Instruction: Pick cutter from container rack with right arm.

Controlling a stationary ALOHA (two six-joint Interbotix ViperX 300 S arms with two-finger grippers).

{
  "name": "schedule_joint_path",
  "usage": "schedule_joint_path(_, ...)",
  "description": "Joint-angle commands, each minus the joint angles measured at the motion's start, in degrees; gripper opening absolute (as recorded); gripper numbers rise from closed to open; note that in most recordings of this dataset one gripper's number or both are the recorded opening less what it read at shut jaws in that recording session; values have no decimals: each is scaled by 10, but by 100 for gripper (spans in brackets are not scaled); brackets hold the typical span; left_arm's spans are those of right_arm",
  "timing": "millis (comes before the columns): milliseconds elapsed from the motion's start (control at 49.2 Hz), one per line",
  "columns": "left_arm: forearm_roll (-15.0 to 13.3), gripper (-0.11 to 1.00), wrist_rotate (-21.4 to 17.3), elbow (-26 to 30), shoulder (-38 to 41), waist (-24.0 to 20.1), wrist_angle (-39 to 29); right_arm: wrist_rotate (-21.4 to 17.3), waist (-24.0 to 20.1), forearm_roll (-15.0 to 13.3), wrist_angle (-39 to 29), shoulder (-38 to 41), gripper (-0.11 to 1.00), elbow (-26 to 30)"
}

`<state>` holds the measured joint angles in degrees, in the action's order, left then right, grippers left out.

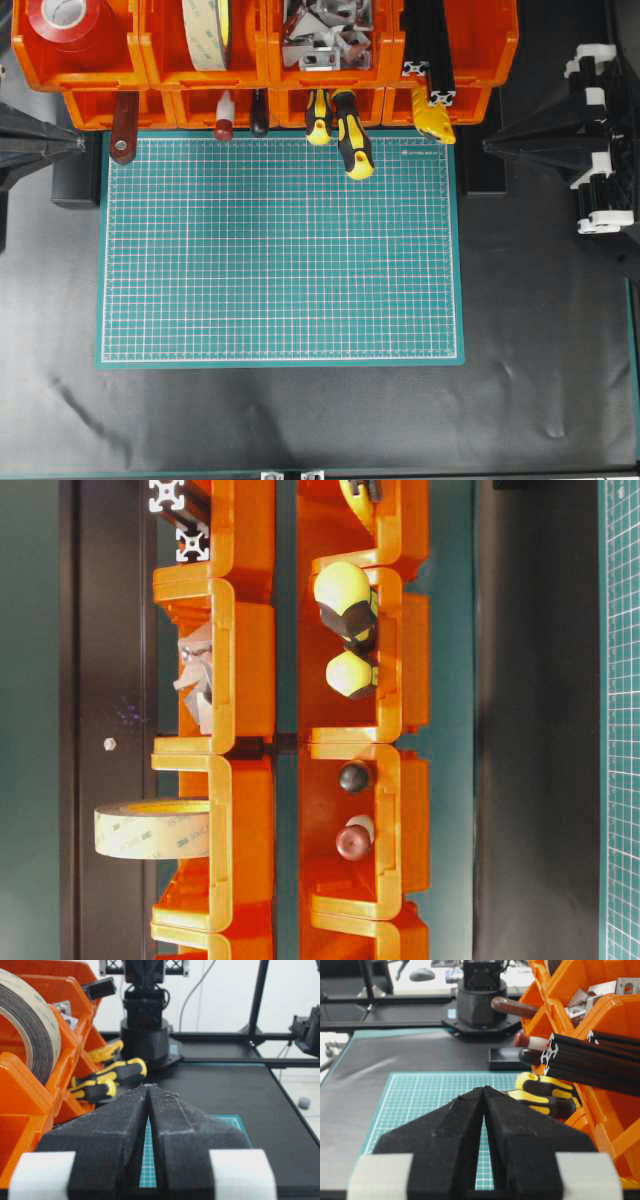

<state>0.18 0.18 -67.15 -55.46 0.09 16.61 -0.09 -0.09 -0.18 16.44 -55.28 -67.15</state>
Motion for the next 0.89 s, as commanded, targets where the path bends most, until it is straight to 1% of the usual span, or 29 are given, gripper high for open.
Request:
schedule_joint_path(0,18,6,7,18,-2,2,-17,-4,0,3,4,2,2,14)
schedule_joint_path(61,18,8,9,30,-7,3,-42,-4,0,4,-15,2,2,25)
schedule_joint_path(102,18,3,9,40,-11,5,-63,-4,-1,3,-40,3,1,37)
schedule_joint_path(142,18,1,9,47,-15,7,-79,-4,-2,3,-77,3,1,54)
schedule_joint_path(264,18,1,9,64,-27,9,-109,4,-14,-1,-166,5,1,102)
schedule_joint_path(345,18,1,9,69,-35,9,-122,4,-22,-9,-221,11,1,134)
schedule_joint_path(488,18,1,10,73,-40,11,-139,4,-26,-40,-327,30,1,178)
schedule_joint_path(589,18,1,11,75,-40,11,-142,3,-33,-67,-371,50,1,205)
schedule_joint_path(732,18,1,11,75,-39,11,-142,2,-68,-93,-416,84,1,245)
schedule_joint_path(833,18,1,11,75,-40,11,-142,-4,-98,-119,-474,113,1,270)
schedule_joint_path(874,18,1,12,75,-40,11,-143,-8,-116,-134,-502,128,1,282)
